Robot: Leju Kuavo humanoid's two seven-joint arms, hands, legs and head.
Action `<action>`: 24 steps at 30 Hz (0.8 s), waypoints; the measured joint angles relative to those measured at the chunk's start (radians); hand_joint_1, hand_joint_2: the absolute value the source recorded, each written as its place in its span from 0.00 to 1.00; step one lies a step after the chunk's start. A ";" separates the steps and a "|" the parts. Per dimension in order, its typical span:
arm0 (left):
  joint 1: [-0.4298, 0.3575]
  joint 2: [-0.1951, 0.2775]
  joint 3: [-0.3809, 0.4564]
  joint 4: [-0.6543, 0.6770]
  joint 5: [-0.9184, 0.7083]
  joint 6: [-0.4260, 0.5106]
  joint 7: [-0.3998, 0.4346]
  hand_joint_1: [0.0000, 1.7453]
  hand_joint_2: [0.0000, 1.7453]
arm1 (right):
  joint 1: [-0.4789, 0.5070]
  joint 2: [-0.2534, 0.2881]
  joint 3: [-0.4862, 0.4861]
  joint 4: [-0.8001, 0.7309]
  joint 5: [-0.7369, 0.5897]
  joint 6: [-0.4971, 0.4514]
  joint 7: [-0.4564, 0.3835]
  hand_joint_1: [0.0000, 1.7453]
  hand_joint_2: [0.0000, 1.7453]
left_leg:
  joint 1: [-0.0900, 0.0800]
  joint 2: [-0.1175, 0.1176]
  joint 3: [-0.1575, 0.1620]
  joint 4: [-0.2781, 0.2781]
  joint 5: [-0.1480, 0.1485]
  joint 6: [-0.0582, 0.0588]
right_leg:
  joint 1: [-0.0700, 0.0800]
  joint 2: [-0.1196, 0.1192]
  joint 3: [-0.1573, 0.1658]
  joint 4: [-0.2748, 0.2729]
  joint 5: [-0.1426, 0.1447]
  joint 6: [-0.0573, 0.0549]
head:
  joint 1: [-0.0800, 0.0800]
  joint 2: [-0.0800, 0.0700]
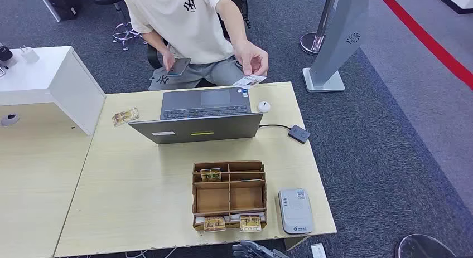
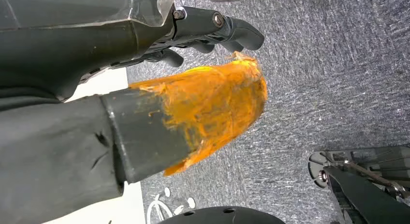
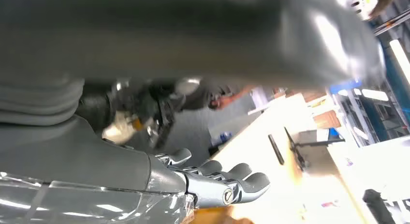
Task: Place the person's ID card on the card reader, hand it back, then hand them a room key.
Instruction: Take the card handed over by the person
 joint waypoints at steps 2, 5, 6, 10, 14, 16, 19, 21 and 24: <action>0.000 0.000 0.000 0.000 0.000 0.000 0.001 0.00 0.00 | -0.004 0.000 0.008 -0.028 0.009 -0.026 0.004 0.00 1.00 | 0.000 0.000 0.000 0.000 0.000 0.000 | 0.000 0.000 0.000 0.000 0.000 0.000 | 0.000 0.000; -0.001 0.001 0.001 0.000 -0.001 0.000 0.002 0.00 0.00 | -0.015 0.003 0.028 -0.112 0.034 -0.104 0.022 0.00 1.00 | 0.000 0.000 0.000 0.000 0.000 0.000 | 0.000 0.000 0.000 0.000 0.000 0.000 | 0.000 0.000; -0.001 0.001 0.001 0.000 -0.001 0.001 0.002 0.00 0.00 | -0.019 0.007 0.031 -0.141 0.041 -0.129 0.029 0.00 1.00 | 0.000 0.000 0.000 0.000 0.000 0.000 | 0.000 0.000 0.000 0.000 0.000 0.000 | 0.000 0.000; -0.001 0.001 0.001 0.000 -0.001 0.006 0.002 0.00 0.00 | -0.034 0.033 0.032 -0.269 0.071 -0.208 0.056 0.00 1.00 | 0.000 0.000 0.000 0.000 0.000 0.000 | 0.000 0.000 0.000 0.000 0.000 0.000 | 0.000 0.000; 0.000 0.000 0.001 0.000 -0.002 0.009 0.004 0.00 0.00 | -0.046 0.066 0.028 -0.391 0.143 -0.305 0.084 0.00 1.00 | 0.000 0.000 0.000 0.000 0.000 0.000 | 0.000 0.000 0.000 0.000 0.000 0.000 | 0.000 0.000; 0.000 0.000 0.001 0.000 -0.003 0.009 0.008 0.00 0.00 | -0.055 0.082 0.027 -0.439 0.225 -0.401 0.100 0.00 1.00 | 0.000 0.000 0.000 0.000 0.000 0.000 | 0.000 0.000 0.000 0.000 0.000 0.000 | 0.000 0.000; 0.000 -0.001 0.001 0.000 -0.006 0.009 0.013 0.00 0.00 | -0.076 0.101 0.031 -0.484 0.376 -0.575 0.133 0.00 1.00 | 0.000 0.000 0.000 0.000 0.000 0.000 | 0.000 0.000 0.000 0.000 0.000 0.000 | 0.000 0.000; 0.000 -0.002 0.001 0.000 -0.008 0.009 0.017 0.00 0.00 | -0.093 0.109 0.039 -0.495 0.476 -0.685 0.157 0.00 1.00 | 0.000 0.000 0.000 0.000 0.000 0.000 | 0.000 0.000 0.000 0.000 0.000 0.000 | 0.000 0.000; 0.000 -0.004 0.001 0.000 -0.015 0.009 0.021 0.00 0.00 | -0.119 0.114 0.057 -0.496 0.617 -0.836 0.199 0.00 1.00 | 0.000 0.000 0.000 0.000 0.000 0.000 | 0.000 0.000 0.001 0.000 0.000 0.000 | 0.000 0.000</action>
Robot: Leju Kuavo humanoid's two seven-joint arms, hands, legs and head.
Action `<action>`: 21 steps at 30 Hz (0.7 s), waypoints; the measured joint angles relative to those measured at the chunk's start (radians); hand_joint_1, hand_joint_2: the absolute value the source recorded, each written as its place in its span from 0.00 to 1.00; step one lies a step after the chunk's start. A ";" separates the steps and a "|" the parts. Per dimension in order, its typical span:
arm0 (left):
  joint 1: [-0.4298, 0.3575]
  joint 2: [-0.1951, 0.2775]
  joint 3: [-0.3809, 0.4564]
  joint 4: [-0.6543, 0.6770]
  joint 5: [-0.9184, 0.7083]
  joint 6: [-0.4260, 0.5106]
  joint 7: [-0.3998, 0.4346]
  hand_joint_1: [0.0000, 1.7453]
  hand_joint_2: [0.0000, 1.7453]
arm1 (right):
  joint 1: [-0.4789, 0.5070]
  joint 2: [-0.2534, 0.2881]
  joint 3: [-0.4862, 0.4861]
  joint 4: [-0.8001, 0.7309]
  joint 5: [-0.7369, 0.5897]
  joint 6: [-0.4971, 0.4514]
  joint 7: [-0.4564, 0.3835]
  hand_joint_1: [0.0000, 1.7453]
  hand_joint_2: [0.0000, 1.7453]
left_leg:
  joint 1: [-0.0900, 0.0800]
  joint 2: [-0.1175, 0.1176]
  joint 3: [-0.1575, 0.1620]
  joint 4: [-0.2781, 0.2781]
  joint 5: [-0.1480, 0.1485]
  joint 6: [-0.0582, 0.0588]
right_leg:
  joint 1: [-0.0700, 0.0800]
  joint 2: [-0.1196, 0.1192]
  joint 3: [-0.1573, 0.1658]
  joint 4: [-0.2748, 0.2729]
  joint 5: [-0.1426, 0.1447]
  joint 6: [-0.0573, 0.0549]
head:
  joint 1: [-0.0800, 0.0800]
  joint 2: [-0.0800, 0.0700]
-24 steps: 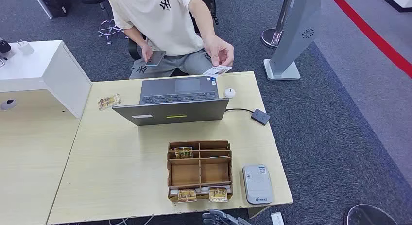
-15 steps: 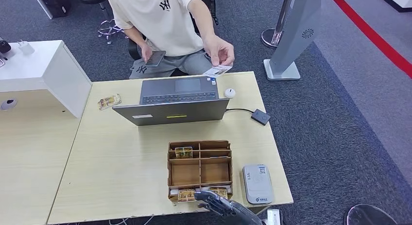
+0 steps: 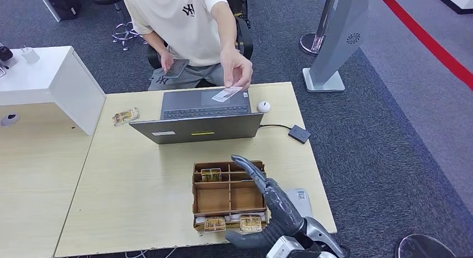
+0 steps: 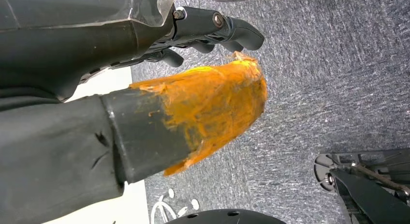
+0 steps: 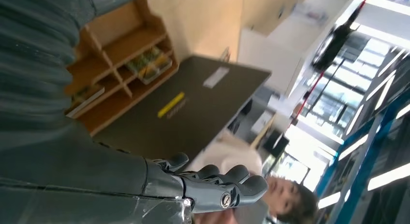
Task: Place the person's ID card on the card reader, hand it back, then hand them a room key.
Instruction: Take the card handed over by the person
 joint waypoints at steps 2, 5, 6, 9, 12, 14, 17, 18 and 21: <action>0.000 -0.001 0.000 0.000 -0.007 0.000 0.002 0.00 0.00 | -0.021 0.000 0.014 0.005 0.071 -0.080 0.030 0.00 1.00 | 0.000 0.000 0.000 0.000 0.000 0.000 | 0.000 0.000 0.000 0.000 0.000 0.000 | 0.000 0.000; 0.000 -0.002 0.000 0.000 -0.020 -0.001 0.009 0.00 0.00 | -0.059 0.000 0.035 0.025 0.190 -0.202 0.089 0.00 1.00 | 0.000 0.000 0.000 0.000 0.000 0.000 | 0.000 0.000 0.000 0.000 0.000 0.000 | 0.000 0.000; 0.000 -0.002 0.000 0.000 -0.025 -0.002 0.011 0.00 0.00 | -0.073 0.000 0.040 0.035 0.237 -0.245 0.114 0.00 1.00 | 0.000 0.000 0.000 0.000 0.000 0.000 | 0.000 0.000 0.000 0.000 0.000 0.000 | 0.000 0.000; 0.000 -0.002 0.000 0.000 -0.040 -0.006 0.013 0.00 0.00 | -0.118 0.004 0.051 0.067 0.375 -0.358 0.181 0.00 1.00 | 0.000 0.000 0.000 0.000 0.000 0.000 | 0.000 0.000 0.000 0.000 0.000 0.000 | 0.000 0.000; 0.000 -0.002 -0.001 0.003 -0.054 -0.014 0.015 0.00 0.00 | -0.155 0.016 0.052 0.100 0.497 -0.445 0.239 0.00 1.00 | 0.000 0.000 0.000 0.000 0.000 0.000 | 0.000 0.000 0.000 0.000 0.000 0.000 | 0.000 0.000; 0.000 -0.002 -0.003 0.005 -0.062 -0.018 0.015 0.00 0.00 | -0.176 0.026 0.050 0.117 0.560 -0.482 0.269 0.00 1.00 | 0.000 0.000 0.000 0.000 0.000 0.000 | 0.000 0.000 0.000 0.000 0.000 0.000 | 0.000 0.000; 0.000 -0.004 -0.007 0.006 -0.072 -0.021 0.015 0.00 0.00 | -0.204 0.044 0.038 0.138 0.640 -0.505 0.302 0.00 1.00 | 0.000 0.000 0.000 0.000 0.000 0.000 | 0.000 0.000 0.000 0.000 0.000 0.000 | 0.000 0.000; 0.000 -0.004 -0.008 0.007 -0.075 -0.021 0.015 0.00 0.00 | -0.210 0.049 0.034 0.142 0.657 -0.506 0.307 0.00 1.00 | 0.000 0.000 0.000 0.000 0.000 0.000 | 0.000 0.000 0.000 0.000 0.000 0.000 | 0.000 0.000; -0.001 -0.004 -0.011 0.007 -0.084 -0.025 0.015 0.00 0.00 | -0.227 0.066 0.017 0.151 0.705 -0.508 0.313 0.00 1.00 | 0.000 0.000 0.000 0.000 0.000 0.000 | 0.000 0.000 0.000 0.000 0.000 0.000 | 0.000 0.000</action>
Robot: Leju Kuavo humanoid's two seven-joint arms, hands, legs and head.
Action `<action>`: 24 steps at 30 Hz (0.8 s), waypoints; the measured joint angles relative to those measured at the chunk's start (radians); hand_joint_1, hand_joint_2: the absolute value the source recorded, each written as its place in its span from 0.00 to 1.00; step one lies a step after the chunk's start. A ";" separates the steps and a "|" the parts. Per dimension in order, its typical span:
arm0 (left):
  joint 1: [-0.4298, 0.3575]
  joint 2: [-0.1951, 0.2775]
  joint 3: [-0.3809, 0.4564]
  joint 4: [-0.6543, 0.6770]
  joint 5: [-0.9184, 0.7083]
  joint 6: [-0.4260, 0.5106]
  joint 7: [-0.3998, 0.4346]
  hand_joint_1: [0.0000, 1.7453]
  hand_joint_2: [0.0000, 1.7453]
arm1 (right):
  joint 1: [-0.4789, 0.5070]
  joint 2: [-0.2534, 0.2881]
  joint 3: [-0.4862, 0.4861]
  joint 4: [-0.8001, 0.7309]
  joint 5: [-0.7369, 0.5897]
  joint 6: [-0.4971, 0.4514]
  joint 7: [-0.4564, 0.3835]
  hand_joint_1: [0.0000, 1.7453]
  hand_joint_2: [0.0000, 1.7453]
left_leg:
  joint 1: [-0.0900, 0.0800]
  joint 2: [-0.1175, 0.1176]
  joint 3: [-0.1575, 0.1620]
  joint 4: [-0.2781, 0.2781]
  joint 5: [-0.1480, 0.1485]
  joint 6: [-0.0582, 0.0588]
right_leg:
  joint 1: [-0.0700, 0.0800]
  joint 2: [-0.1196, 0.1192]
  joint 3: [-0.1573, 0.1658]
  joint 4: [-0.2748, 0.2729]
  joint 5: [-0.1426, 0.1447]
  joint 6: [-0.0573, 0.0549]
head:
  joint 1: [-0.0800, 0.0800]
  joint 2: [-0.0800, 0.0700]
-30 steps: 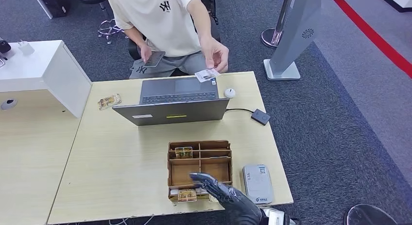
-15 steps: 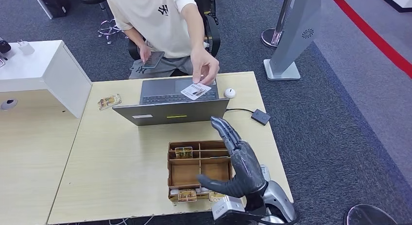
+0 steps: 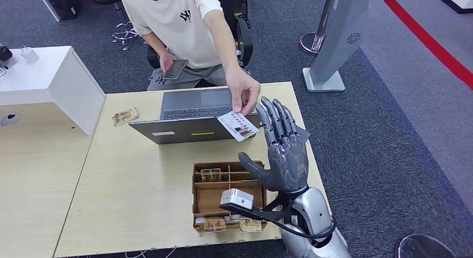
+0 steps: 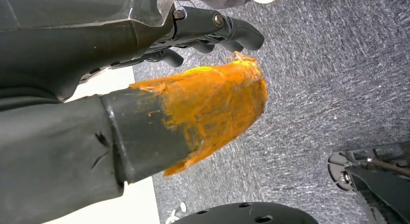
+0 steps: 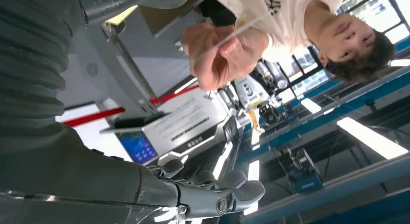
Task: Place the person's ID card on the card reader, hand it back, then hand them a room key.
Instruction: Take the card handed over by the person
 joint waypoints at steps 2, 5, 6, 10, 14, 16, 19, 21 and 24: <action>0.000 0.000 -0.002 0.001 -0.007 -0.004 0.001 0.00 0.00 | -0.017 0.016 -0.014 0.011 0.031 -0.002 0.007 0.31 1.00 | 0.000 0.000 0.000 0.000 0.000 0.000 | 0.000 0.000 0.000 0.000 0.000 0.000 | 0.000 0.000; -0.001 0.000 -0.003 0.001 -0.013 -0.006 0.005 0.00 0.00 | -0.037 0.030 -0.024 0.034 0.051 -0.002 0.020 0.95 1.00 | 0.000 0.000 0.000 0.000 0.000 0.000 | 0.000 0.000 0.000 0.000 0.000 0.000 | 0.000 0.000; -0.001 0.000 -0.004 0.001 -0.013 -0.006 0.005 0.00 0.00 | -0.043 0.033 -0.025 0.041 0.057 -0.002 0.023 0.99 1.00 | 0.000 0.000 0.000 0.000 0.000 0.000 | 0.000 0.000 0.000 0.000 0.000 0.000 | 0.000 0.000; -0.001 0.000 -0.011 0.001 -0.015 -0.006 0.008 0.00 0.00 | -0.053 0.043 -0.030 0.066 0.079 -0.002 0.032 1.00 1.00 | 0.000 0.000 0.000 0.000 0.000 0.000 | 0.000 0.000 0.000 0.000 0.000 0.000 | 0.000 0.000; -0.001 0.001 -0.018 0.001 -0.015 -0.006 0.011 0.00 0.00 | -0.051 0.047 -0.035 0.077 0.090 -0.003 0.039 1.00 1.00 | 0.000 0.000 0.000 0.000 0.000 0.000 | 0.000 0.000 0.000 0.000 0.000 0.000 | 0.000 0.000; -0.001 0.002 -0.018 0.001 -0.014 -0.006 0.012 0.00 0.00 | -0.048 0.049 -0.038 0.082 0.091 -0.003 0.039 1.00 1.00 | 0.000 0.000 0.000 0.000 0.000 0.000 | 0.000 0.000 0.000 0.000 0.000 0.000 | 0.000 0.000; -0.001 0.003 -0.018 0.001 -0.013 -0.006 0.012 0.00 0.00 | -0.046 0.050 -0.042 0.086 0.092 -0.003 0.040 1.00 1.00 | 0.000 0.000 0.000 0.000 0.000 0.000 | 0.000 0.000 0.000 0.000 0.000 0.000 | 0.000 0.000; -0.001 0.003 -0.018 0.001 -0.014 -0.006 0.012 0.00 0.00 | -0.045 0.050 -0.044 0.086 0.092 -0.003 0.040 1.00 1.00 | 0.000 0.000 0.000 0.000 0.000 0.000 | 0.000 0.000 0.000 0.000 0.000 0.000 | 0.000 0.000; -0.001 0.003 -0.018 0.001 -0.013 -0.006 0.012 0.00 0.00 | -0.044 0.050 -0.046 0.088 0.092 -0.003 0.040 1.00 1.00 | 0.000 0.000 0.000 0.000 0.000 0.000 | 0.000 0.000 0.000 0.000 0.000 0.000 | 0.000 0.000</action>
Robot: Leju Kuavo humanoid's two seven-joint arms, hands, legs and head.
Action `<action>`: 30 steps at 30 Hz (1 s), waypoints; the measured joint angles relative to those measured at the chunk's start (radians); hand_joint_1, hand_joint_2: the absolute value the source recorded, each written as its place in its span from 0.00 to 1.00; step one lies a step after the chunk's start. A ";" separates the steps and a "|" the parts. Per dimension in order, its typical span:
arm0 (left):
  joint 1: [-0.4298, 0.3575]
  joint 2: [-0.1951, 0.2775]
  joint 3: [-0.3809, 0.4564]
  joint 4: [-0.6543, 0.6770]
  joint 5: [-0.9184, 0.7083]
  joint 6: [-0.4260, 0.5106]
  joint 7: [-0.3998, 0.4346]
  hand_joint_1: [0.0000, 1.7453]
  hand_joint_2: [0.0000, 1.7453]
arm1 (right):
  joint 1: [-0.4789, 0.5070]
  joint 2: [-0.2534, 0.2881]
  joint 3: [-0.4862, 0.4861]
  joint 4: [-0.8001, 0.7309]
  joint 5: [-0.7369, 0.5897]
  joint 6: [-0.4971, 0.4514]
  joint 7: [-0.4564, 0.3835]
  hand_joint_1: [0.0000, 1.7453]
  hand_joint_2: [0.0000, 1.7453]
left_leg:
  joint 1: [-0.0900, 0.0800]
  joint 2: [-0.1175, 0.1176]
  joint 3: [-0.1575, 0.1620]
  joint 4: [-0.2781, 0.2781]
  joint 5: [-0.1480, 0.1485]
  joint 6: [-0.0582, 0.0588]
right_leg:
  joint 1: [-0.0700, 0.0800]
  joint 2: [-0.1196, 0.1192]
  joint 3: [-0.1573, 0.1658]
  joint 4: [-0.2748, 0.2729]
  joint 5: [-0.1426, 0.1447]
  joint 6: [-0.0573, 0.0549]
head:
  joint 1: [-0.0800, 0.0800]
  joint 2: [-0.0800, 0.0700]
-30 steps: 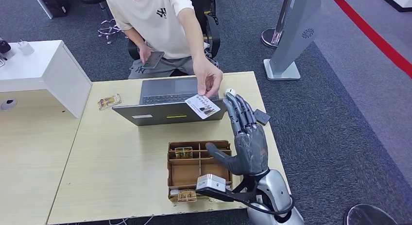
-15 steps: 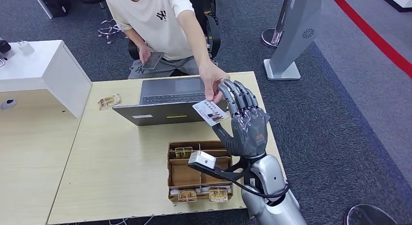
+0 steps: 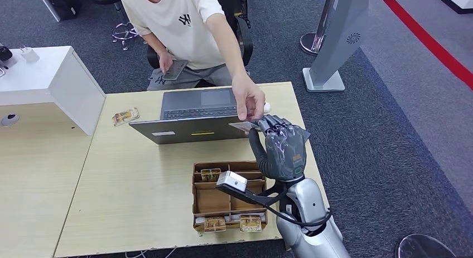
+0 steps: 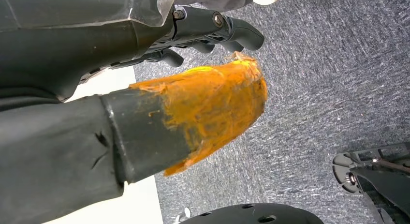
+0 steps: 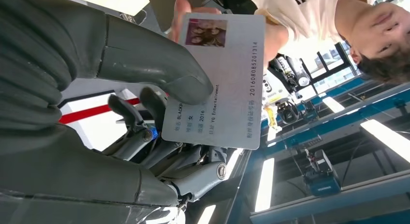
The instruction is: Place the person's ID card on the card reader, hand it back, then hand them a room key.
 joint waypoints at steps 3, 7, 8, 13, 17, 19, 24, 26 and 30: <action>0.000 0.000 0.000 0.000 0.000 0.000 0.000 0.00 0.00 | 0.001 0.000 0.000 0.001 0.000 0.000 0.000 1.00 1.00 | 0.000 0.000 0.000 0.000 0.000 0.000 | 0.000 0.000 0.000 0.000 0.000 0.000 | 0.000 0.000; 0.000 0.000 0.000 0.000 0.000 0.000 0.000 0.00 0.00 | 0.001 0.000 0.000 0.002 0.000 0.000 0.000 1.00 1.00 | 0.000 0.000 0.000 0.000 0.000 0.000 | 0.000 0.000 0.000 0.000 0.000 0.000 | 0.000 0.000; 0.000 0.000 0.000 0.000 0.000 0.000 0.000 0.00 0.00 | 0.001 0.000 0.000 0.003 0.000 0.000 0.000 1.00 1.00 | 0.000 0.000 0.000 0.000 0.000 0.000 | 0.000 0.000 0.000 0.000 0.000 0.000 | 0.000 0.000; 0.000 0.000 0.000 0.000 0.000 0.000 0.002 0.00 0.00 | 0.003 0.002 -0.002 0.003 0.001 0.000 -0.001 1.00 1.00 | 0.000 0.000 0.000 0.000 0.000 0.000 | 0.000 0.000 0.000 0.000 0.000 0.000 | 0.000 0.000; 0.000 0.000 0.000 0.000 0.001 0.000 0.003 0.00 0.00 | 0.015 0.009 -0.014 0.003 -0.018 0.000 -0.019 1.00 1.00 | 0.000 0.000 0.000 0.000 0.000 0.000 | 0.000 0.000 0.000 0.000 0.000 0.000 | 0.000 0.000; 0.000 0.000 0.000 0.000 0.003 0.001 0.003 0.00 0.00 | 0.026 0.013 -0.018 0.001 -0.071 0.000 -0.035 1.00 1.00 | 0.000 0.000 0.000 0.000 0.000 0.000 | 0.000 0.000 0.000 0.000 0.000 0.000 | 0.000 0.000; 0.000 0.000 0.000 0.000 0.036 0.015 -0.007 0.00 0.00 | 0.082 0.017 -0.012 -0.053 -0.571 0.110 -0.126 1.00 1.00 | 0.000 0.000 0.000 0.000 0.000 0.000 | 0.000 0.000 0.000 0.000 0.000 0.000 | 0.000 0.000; 0.000 0.001 0.001 0.000 0.057 0.023 -0.013 0.00 0.00 | 0.128 0.018 -0.011 -0.102 -0.887 0.250 -0.185 1.00 1.00 | 0.000 -0.001 0.000 0.000 0.000 0.000 | 0.000 0.000 0.000 0.000 0.000 0.000 | 0.000 0.000; 0.001 0.001 0.011 0.000 0.087 0.033 -0.019 0.00 0.00 | 0.224 0.019 -0.028 -0.183 -1.243 0.461 -0.243 1.00 1.00 | 0.000 -0.001 0.000 0.000 -0.001 0.000 | 0.000 -0.001 -0.001 0.000 -0.001 0.001 | 0.000 0.000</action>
